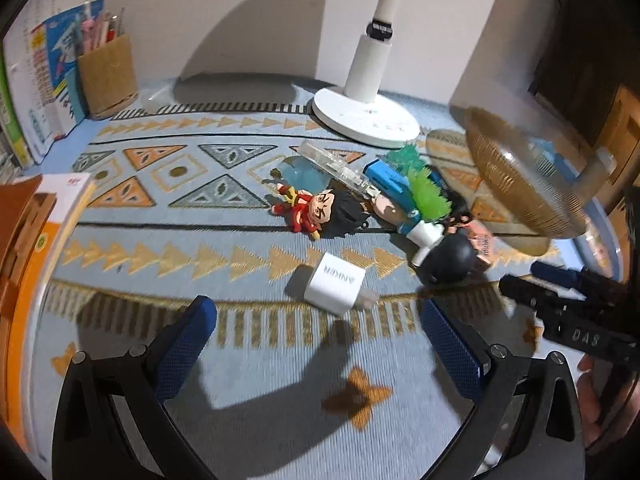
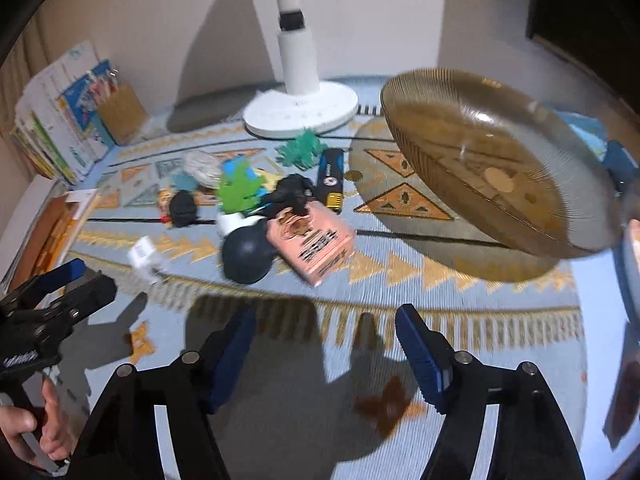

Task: Organize rigid objects
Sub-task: 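Grasp the pink snack box with the right gripper while the left gripper approaches the white cube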

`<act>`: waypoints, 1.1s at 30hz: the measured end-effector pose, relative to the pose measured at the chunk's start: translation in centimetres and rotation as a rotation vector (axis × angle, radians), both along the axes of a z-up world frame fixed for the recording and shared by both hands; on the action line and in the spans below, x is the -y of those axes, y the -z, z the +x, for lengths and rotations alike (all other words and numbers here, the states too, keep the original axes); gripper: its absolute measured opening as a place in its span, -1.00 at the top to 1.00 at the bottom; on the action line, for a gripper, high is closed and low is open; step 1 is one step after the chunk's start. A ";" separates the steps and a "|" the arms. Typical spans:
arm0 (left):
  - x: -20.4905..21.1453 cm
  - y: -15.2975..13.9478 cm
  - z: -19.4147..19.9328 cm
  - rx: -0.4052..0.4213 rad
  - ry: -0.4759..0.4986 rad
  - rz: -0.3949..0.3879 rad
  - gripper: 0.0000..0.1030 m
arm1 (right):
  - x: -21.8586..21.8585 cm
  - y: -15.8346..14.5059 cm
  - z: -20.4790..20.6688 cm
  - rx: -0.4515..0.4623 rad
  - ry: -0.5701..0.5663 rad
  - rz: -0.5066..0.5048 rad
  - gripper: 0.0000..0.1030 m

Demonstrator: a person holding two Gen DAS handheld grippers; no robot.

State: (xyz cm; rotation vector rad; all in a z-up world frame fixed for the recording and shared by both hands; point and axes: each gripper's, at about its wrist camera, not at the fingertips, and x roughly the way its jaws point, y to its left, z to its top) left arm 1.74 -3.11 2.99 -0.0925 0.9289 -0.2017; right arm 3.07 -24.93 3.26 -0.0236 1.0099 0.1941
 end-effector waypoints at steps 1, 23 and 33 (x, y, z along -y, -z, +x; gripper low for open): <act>0.4 0.2 0.3 -0.003 -0.002 0.016 -0.98 | 0.1 0.4 0.7 -0.005 0.002 -0.013 -0.38; -3.7 1.4 -0.5 -0.043 -0.072 -0.075 -0.97 | -2.6 2.2 2.5 0.058 -0.226 -0.100 0.14; 1.4 1.4 1.2 -0.023 -0.057 -0.115 -0.19 | 0.1 2.2 -3.8 0.015 -0.078 -0.130 0.15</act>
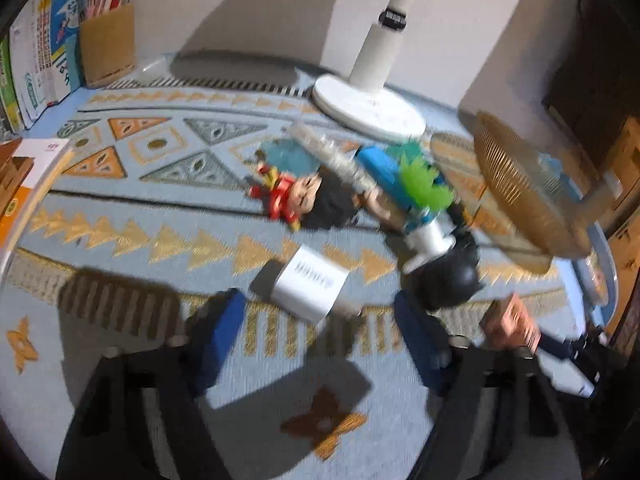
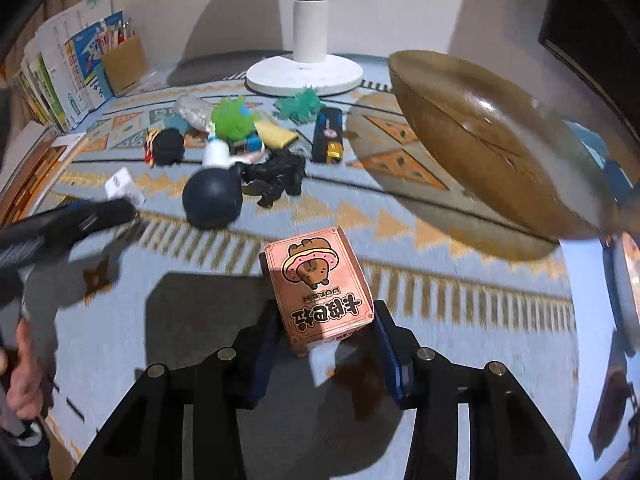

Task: Organize rigid objects
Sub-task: 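Grasp the pink snack box with the right gripper while the left gripper approaches the white cube, then close the left gripper on the white cube charger while the right gripper holds the pink box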

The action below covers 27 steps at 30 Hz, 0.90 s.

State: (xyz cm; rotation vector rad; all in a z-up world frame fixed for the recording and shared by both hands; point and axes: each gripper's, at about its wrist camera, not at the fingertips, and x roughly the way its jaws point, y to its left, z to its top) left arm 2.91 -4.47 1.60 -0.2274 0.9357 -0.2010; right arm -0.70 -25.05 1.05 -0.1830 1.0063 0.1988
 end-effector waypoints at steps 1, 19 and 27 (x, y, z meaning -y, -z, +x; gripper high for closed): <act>0.0 0.1 0.2 -0.008 0.005 -0.016 -0.06 | 0.1 0.0 -0.3 0.003 -0.003 -0.003 0.14; -0.9 -0.2 1.0 0.003 0.222 0.106 -0.11 | 1.0 0.1 -0.9 0.018 -0.026 0.060 0.11; -0.1 0.1 1.6 0.007 0.195 0.107 0.49 | 1.0 0.5 0.5 0.023 -0.023 0.056 -0.52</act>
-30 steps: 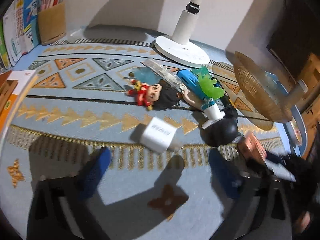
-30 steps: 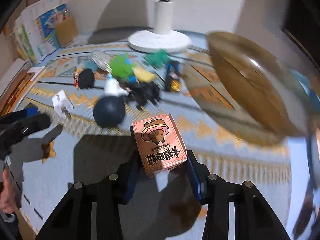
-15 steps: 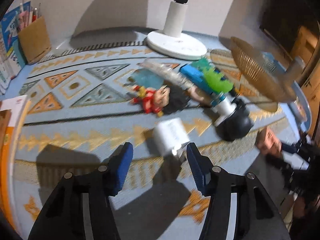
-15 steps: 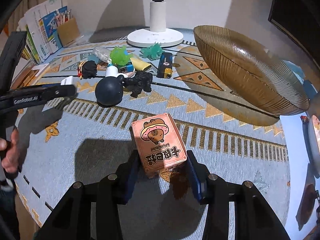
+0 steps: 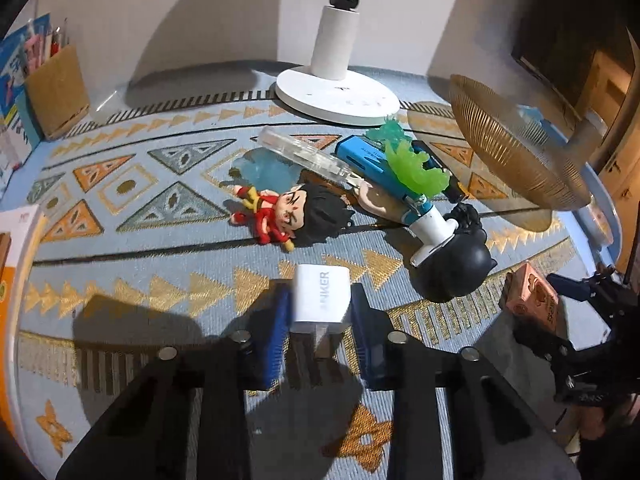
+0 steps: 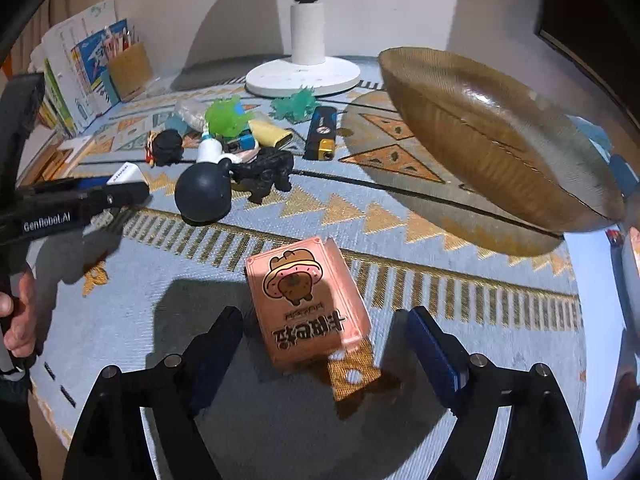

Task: Organize rigid objects
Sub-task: 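Close the left gripper on the white cube charger while the right gripper holds the pink box, then carry the white cube and pink box into the amber bowl and open both grippers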

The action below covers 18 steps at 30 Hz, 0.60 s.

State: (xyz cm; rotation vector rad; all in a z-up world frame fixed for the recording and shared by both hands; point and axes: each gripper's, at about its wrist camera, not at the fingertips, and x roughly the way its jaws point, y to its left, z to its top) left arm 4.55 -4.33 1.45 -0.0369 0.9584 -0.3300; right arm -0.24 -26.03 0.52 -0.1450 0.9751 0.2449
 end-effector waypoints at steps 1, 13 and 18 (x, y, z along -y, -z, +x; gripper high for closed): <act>-0.2 0.0 -0.2 0.001 -0.004 -0.006 0.49 | -0.2 -0.2 0.0 0.008 -0.013 0.006 -0.25; 2.4 -8.0 -5.0 0.169 0.067 -0.051 0.49 | 0.1 -6.7 -3.5 0.110 -0.018 0.078 0.16; 7.7 -14.7 -4.6 0.290 0.179 -0.105 0.49 | 6.0 -14.6 -4.4 0.290 0.143 0.063 0.16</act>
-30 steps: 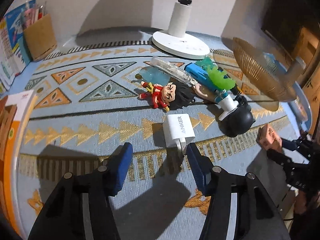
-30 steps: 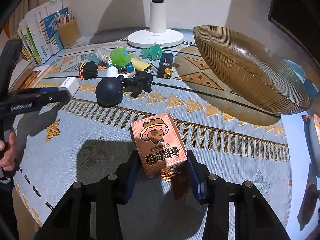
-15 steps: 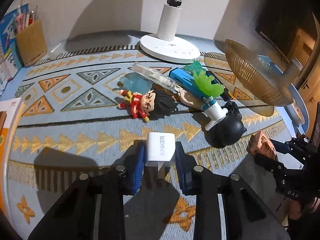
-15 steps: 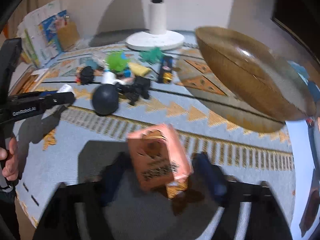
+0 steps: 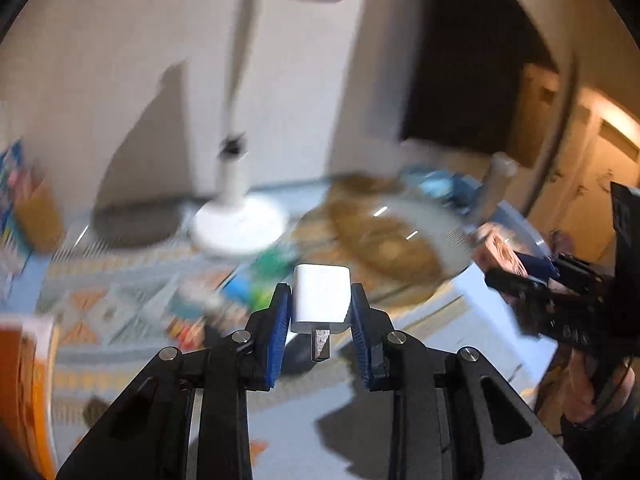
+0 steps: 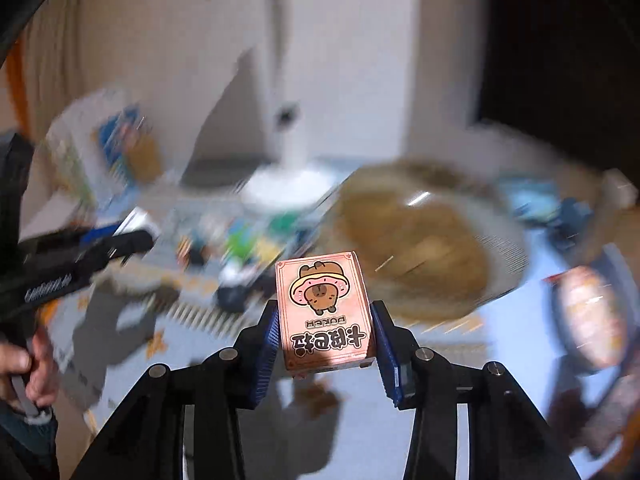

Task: Organize rigid objects
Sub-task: 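Carry the white cube and pink box into the amber bowl and open both grippers, then move both grippers back from the bowl to the pile of toys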

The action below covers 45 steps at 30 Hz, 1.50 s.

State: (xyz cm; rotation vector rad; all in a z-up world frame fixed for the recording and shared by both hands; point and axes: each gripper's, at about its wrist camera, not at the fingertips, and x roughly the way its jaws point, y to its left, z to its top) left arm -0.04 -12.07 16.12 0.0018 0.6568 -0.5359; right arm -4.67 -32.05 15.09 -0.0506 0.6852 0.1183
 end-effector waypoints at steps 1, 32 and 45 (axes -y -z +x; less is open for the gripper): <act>1.0 -0.5 0.3 0.008 0.014 -0.004 0.49 | 1.5 -1.2 0.2 0.020 0.042 0.002 0.16; 2.7 -3.0 1.2 0.017 -0.016 -0.113 -0.55 | 7.3 -2.2 4.8 -0.124 0.189 0.047 -0.34; -10.8 -8.6 -8.4 0.156 -0.224 -0.146 -0.74 | -4.5 -7.7 -1.9 -0.009 -0.065 0.127 -0.34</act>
